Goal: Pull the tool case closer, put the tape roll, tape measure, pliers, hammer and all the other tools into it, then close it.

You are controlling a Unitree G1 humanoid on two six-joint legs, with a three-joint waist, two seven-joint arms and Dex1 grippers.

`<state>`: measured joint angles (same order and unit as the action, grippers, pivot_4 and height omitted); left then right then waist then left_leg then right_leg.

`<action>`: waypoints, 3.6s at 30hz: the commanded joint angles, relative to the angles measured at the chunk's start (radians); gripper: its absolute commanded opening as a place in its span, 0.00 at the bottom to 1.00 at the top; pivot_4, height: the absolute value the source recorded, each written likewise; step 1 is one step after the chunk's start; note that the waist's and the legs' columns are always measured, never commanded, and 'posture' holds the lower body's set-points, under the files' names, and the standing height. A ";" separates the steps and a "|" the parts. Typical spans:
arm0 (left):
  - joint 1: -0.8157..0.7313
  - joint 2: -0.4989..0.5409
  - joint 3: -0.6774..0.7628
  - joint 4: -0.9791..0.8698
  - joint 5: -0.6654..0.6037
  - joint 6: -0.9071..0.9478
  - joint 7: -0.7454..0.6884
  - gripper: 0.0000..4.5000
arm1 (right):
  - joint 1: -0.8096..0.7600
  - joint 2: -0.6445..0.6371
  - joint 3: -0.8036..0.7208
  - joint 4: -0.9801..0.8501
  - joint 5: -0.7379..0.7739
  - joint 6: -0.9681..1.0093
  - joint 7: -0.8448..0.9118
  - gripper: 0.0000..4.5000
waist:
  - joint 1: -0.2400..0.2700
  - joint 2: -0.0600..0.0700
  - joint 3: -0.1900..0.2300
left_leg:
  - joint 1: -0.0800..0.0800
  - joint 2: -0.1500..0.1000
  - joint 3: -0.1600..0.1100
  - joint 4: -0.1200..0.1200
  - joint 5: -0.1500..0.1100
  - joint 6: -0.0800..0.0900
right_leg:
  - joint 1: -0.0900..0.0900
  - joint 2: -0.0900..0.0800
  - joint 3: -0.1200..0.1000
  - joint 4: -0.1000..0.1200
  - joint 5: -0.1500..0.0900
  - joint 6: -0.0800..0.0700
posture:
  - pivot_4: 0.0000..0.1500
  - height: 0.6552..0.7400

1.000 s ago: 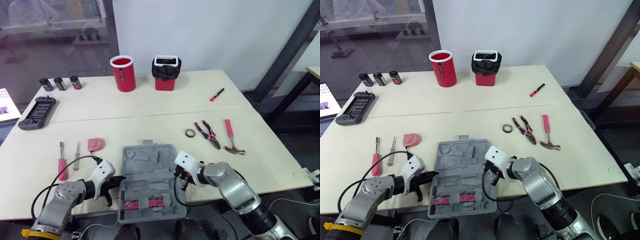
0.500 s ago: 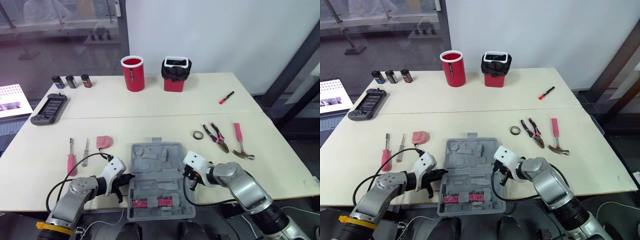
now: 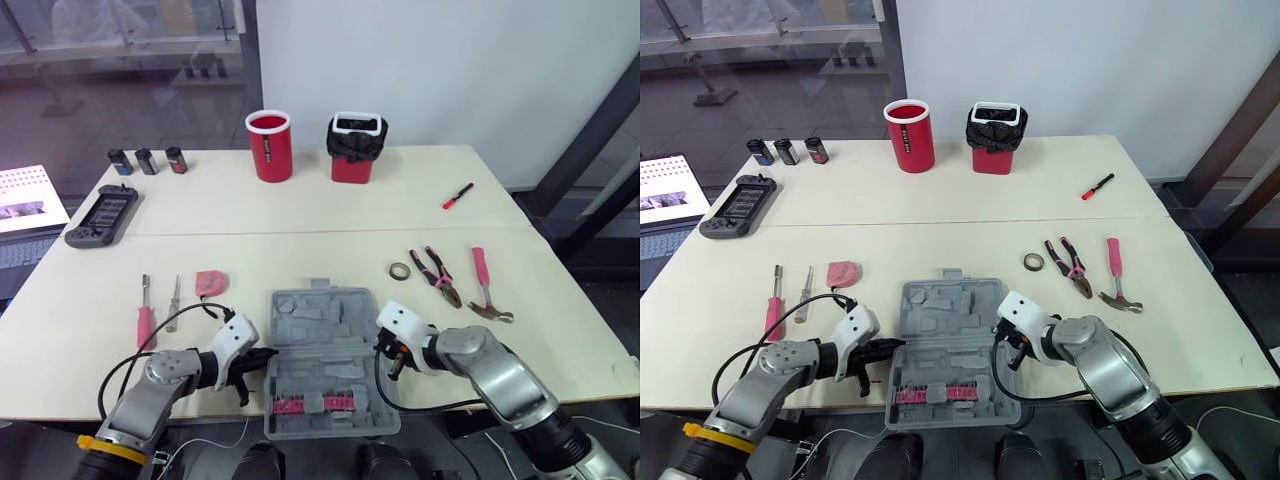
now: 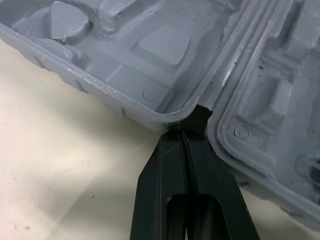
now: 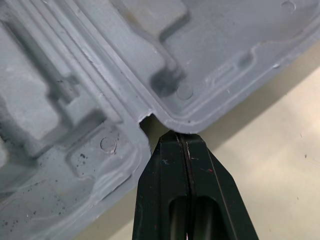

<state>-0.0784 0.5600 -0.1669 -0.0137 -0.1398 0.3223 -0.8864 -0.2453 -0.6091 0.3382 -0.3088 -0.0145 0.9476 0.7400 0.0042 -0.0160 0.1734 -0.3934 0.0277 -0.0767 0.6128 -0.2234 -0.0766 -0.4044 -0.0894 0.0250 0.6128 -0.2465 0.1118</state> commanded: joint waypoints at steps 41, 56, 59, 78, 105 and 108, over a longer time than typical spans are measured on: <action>0.100 0.397 0.697 0.868 -0.152 -0.444 -0.010 0.99 | 0.605 -0.225 -1.170 0.248 0.378 -0.569 0.196 1.00 | -0.018 -0.004 0.009 | -0.014 0.006 0.010 -0.001 -0.001 0.001 | -0.022 -0.001 0.000 0.004 0.003 -0.004 | 1.00 0.98; 0.155 0.100 0.436 -0.024 -0.306 -0.108 -0.023 0.99 | 0.037 -0.147 -0.523 -0.132 0.434 -0.086 -0.165 1.00 | -0.020 -0.006 0.008 | -0.014 0.007 0.010 0.003 0.000 0.001 | -0.020 0.001 0.000 0.006 0.009 -0.005 | 1.00 0.98; 0.163 0.071 0.400 -0.120 -0.308 -0.103 -0.024 0.99 | -0.072 -0.100 -0.387 -0.084 0.387 -0.037 -0.214 1.00 | -0.017 -0.005 0.009 | -0.014 0.007 0.010 0.002 0.000 0.001 | -0.021 0.002 0.000 0.006 0.009 -0.005 | 1.00 0.98; 0.123 0.064 0.370 -0.329 -0.352 -0.087 -0.046 0.99 | -0.478 0.164 -0.163 0.668 0.139 -0.279 -0.242 1.00 | -0.025 -0.004 0.009 | -0.013 0.008 0.009 0.003 0.000 0.002 | -0.021 0.004 0.000 0.009 0.010 -0.004 | 1.00 0.98; 0.103 0.069 0.339 -0.360 -0.357 -0.046 -0.020 1.00 | -0.596 0.251 -0.178 1.067 0.021 -0.548 -0.217 0.82 | -0.050 -0.004 0.009 | -0.011 0.009 0.007 0.005 0.001 0.002 | -0.021 0.007 0.002 0.017 0.010 -0.003 | 1.00 0.98; 0.104 0.069 0.341 -0.360 -0.354 -0.043 -0.016 1.00 | -0.607 0.259 -0.184 1.096 0.019 -0.576 -0.216 0.49 | -0.050 -0.004 0.009 | -0.011 0.009 0.007 0.005 0.001 0.002 | -0.021 0.007 0.002 0.017 0.010 -0.003 | 1.00 0.98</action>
<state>0.0340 0.6237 0.1712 -0.3561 -0.4943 0.2948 -0.9080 -0.8233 -0.3598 0.1787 0.7891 0.0054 0.3957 0.5214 -0.0454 -0.0198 0.1828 -0.4041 0.0366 -0.0695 0.6176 -0.2229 -0.0745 -0.4255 -0.0823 0.0269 0.6297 -0.2365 0.1083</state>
